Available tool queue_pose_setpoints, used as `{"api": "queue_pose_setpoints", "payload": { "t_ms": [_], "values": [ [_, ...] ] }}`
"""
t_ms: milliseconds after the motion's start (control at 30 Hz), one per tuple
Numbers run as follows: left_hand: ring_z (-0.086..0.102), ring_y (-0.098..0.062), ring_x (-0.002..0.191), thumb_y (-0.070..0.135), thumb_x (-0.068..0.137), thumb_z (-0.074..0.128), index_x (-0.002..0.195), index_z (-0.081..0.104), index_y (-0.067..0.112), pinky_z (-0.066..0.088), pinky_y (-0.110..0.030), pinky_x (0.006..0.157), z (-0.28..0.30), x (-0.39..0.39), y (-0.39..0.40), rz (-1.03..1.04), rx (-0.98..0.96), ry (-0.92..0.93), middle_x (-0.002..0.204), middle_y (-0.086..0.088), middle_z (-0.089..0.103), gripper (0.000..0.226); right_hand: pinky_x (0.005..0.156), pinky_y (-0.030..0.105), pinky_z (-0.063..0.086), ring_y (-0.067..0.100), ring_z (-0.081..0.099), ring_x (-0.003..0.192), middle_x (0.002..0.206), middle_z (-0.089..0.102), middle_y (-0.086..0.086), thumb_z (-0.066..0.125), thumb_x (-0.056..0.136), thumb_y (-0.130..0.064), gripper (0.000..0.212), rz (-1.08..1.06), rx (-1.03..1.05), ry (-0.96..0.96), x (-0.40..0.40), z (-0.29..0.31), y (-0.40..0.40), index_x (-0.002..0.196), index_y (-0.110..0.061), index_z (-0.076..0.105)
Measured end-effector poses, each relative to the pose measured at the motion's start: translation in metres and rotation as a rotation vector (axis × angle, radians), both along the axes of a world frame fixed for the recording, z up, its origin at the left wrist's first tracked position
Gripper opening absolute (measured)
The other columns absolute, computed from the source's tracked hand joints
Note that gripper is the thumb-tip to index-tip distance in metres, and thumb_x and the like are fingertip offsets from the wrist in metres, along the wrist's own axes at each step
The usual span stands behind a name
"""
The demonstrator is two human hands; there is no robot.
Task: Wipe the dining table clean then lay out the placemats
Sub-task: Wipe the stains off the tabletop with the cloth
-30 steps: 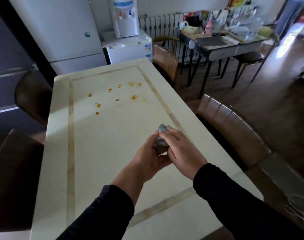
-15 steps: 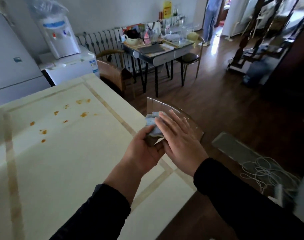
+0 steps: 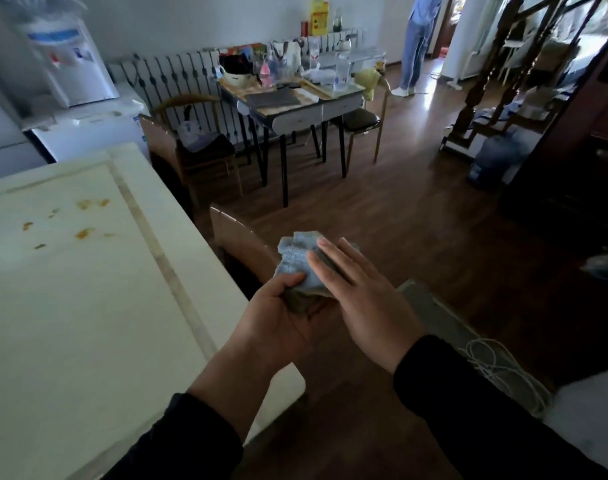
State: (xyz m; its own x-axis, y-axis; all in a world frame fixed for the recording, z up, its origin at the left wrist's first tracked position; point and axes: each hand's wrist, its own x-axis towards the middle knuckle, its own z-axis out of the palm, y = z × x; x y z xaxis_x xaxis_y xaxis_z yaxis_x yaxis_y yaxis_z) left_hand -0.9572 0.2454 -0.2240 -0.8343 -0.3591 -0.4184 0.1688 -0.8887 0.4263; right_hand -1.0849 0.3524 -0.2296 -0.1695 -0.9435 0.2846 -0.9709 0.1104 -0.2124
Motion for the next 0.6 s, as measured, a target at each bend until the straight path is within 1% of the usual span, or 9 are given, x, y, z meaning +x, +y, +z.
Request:
{"api": "queue_pose_setpoints", "payload": {
  "t_ms": [33,67,133,200,300,367,433,600],
  "values": [
    [0.072,-0.034,0.098,0.015,0.094,0.043,0.108,0.074,-0.006,0.061,-0.042,0.078,0.002,-0.006,0.002,0.011,0.001,0.003,0.115,-0.027,0.068,0.04,0.117,0.043,0.033,0.024,0.007,0.153,0.167,0.005,-0.005,0.034,0.093,-0.007,0.072,0.021,0.002,0.001,-0.009,0.002,-0.001,0.158,-0.026,0.013],
    [0.071,-0.034,0.1,0.015,0.095,0.042,0.112,0.072,-0.005,0.06,-0.042,0.08,0.004,-0.011,0.001,0.028,-0.003,0.003,0.118,-0.027,0.067,0.04,0.116,0.044,0.034,0.024,0.008,0.153,0.166,0.006,-0.005,0.034,0.093,-0.006,0.072,0.04,-0.004,-0.001,-0.016,0.003,-0.004,0.158,-0.026,0.013],
    [0.067,-0.036,0.111,0.015,0.096,0.044,0.131,0.061,-0.002,0.058,-0.044,0.088,0.007,-0.02,-0.007,0.066,-0.031,0.001,0.129,-0.027,0.062,0.042,0.115,0.044,0.035,0.024,0.008,0.153,0.166,0.005,-0.005,0.034,0.092,-0.006,0.073,0.065,-0.009,-0.016,-0.029,0.005,-0.01,0.159,-0.027,0.012],
    [0.065,-0.036,0.114,0.015,0.097,0.045,0.138,0.053,0.002,0.057,-0.044,0.092,0.011,-0.03,-0.018,0.081,-0.073,-0.024,0.132,-0.027,0.06,0.044,0.115,0.044,0.036,0.022,0.006,0.153,0.167,0.004,-0.006,0.036,0.092,-0.005,0.075,0.085,-0.002,-0.009,-0.044,0.005,-0.018,0.159,-0.028,0.009],
    [0.065,-0.036,0.113,0.014,0.097,0.047,0.139,0.052,0.002,0.057,-0.043,0.092,0.009,-0.048,-0.036,0.085,-0.104,-0.065,0.132,-0.026,0.061,0.044,0.113,0.045,0.036,0.021,0.007,0.153,0.167,0.005,-0.005,0.045,0.092,0.0,0.081,0.11,0.018,0.02,-0.069,0.004,-0.034,0.159,-0.028,0.008],
    [0.063,-0.037,0.116,0.013,0.096,0.047,0.139,0.051,0.001,0.054,-0.045,0.097,0.007,-0.062,-0.049,0.067,-0.111,-0.084,0.132,-0.027,0.06,0.044,0.114,0.045,0.035,0.021,0.007,0.153,0.167,0.005,-0.005,0.049,0.091,0.002,0.086,0.109,0.03,0.05,-0.086,0.004,-0.045,0.159,-0.029,0.007],
    [0.063,-0.037,0.117,0.012,0.096,0.047,0.137,0.052,0.001,0.052,-0.047,0.1,0.005,-0.076,-0.059,0.069,-0.088,-0.084,0.131,-0.027,0.061,0.043,0.115,0.044,0.034,0.02,0.006,0.153,0.167,0.003,-0.005,0.05,0.091,0.003,0.088,0.109,0.06,0.069,-0.101,0.004,-0.056,0.159,-0.031,0.005],
    [0.068,-0.035,0.108,0.012,0.096,0.045,0.133,0.056,-0.003,0.056,-0.044,0.094,0.005,-0.113,-0.081,0.042,-0.07,-0.056,0.128,-0.027,0.063,0.041,0.115,0.042,0.034,0.019,0.005,0.153,0.167,0.0,-0.007,0.045,0.091,0.0,0.086,0.105,0.076,0.081,-0.136,0.005,-0.075,0.158,-0.033,0.004]
  ]
}}
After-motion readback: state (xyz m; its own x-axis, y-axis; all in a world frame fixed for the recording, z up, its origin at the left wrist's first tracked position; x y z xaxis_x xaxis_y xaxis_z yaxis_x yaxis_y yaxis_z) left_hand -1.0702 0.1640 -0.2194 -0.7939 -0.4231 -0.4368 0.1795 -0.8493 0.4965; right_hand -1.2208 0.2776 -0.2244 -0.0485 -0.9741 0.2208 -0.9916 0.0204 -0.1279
